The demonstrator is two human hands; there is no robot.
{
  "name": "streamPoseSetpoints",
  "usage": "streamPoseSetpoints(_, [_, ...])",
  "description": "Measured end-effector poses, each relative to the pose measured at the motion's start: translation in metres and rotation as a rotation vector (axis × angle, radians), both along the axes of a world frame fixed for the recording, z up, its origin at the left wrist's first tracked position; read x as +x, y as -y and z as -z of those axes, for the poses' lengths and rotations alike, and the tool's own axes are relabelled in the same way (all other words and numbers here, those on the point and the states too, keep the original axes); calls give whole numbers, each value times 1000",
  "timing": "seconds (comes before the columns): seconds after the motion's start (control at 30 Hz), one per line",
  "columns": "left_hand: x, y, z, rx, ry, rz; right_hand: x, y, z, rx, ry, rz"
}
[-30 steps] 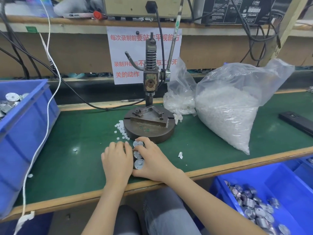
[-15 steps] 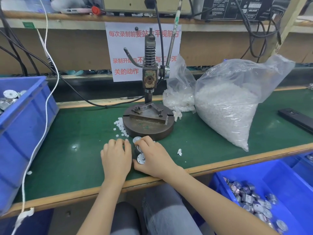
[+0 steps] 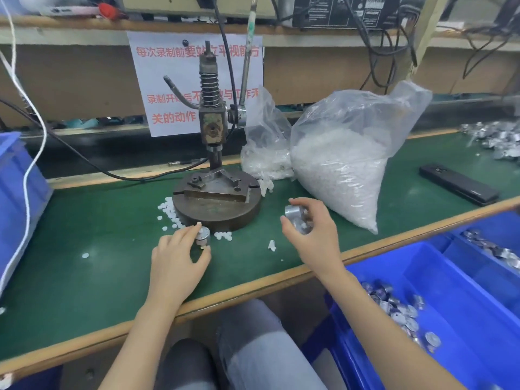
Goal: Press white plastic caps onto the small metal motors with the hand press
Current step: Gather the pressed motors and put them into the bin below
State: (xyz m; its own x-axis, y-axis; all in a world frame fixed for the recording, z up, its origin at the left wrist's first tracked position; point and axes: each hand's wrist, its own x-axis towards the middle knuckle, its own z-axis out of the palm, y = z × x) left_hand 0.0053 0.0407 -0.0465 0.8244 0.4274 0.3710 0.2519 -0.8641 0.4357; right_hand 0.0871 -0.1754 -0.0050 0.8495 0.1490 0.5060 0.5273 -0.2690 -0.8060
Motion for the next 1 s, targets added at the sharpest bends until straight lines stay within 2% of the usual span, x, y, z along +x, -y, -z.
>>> streamPoseSetpoints(0.23, [1, 5, -4, 17, 7, 79, 0, 100, 20, 115, -180, 260])
streamPoseSetpoints(0.43, [1, 7, -5, 6, 21, 96, -14, 159, 65, 129, -342, 448])
streamPoseSetpoints(0.7, [3, 7, -5, -15, 23, 64, -8, 176, 136, -160, -558, 424])
streamPoseSetpoints(0.87, [2, 7, -5, -11, 32, 61, 11, 164, 163, -323, -648, 427])
streamPoseSetpoints(1.0, [5, 6, -3, 20, -18, 42, 27, 161, 171, -511, -699, 345])
